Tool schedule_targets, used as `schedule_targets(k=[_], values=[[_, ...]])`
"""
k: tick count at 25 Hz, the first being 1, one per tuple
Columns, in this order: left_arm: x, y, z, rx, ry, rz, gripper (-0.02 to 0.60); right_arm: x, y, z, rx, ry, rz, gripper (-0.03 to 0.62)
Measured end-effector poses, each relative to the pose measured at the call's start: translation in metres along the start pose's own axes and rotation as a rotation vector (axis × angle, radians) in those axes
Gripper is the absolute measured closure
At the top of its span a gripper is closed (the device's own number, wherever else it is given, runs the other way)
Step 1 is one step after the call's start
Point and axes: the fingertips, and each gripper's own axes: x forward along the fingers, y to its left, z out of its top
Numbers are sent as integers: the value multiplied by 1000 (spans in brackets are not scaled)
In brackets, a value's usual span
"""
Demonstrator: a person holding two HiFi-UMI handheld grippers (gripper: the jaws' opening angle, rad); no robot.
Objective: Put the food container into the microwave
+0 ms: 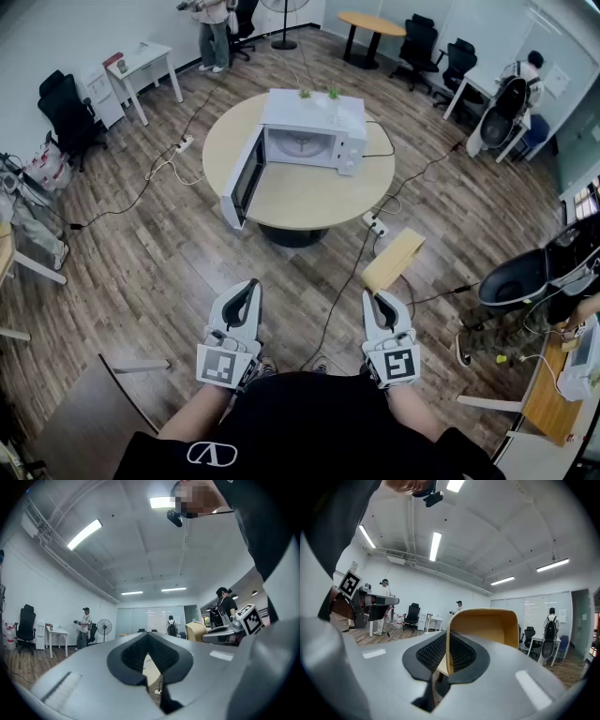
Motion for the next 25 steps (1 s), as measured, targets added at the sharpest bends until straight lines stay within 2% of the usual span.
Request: schedule_targets(k=[3,13,19,25], values=[[1,-1,4,-4,-33,4,581,-1,-1,-1,-5,2,7,572],[4,-3,-3,-7,-21,0,581,-1,0,-4,26,-45,35,570],[7,-10,-5,-12,5,-10,581,-3,-6,-3,17,-43,18,571],[16,-18,0,-6,-28,4,581,-7,-15,-10,3,-32,43,571]])
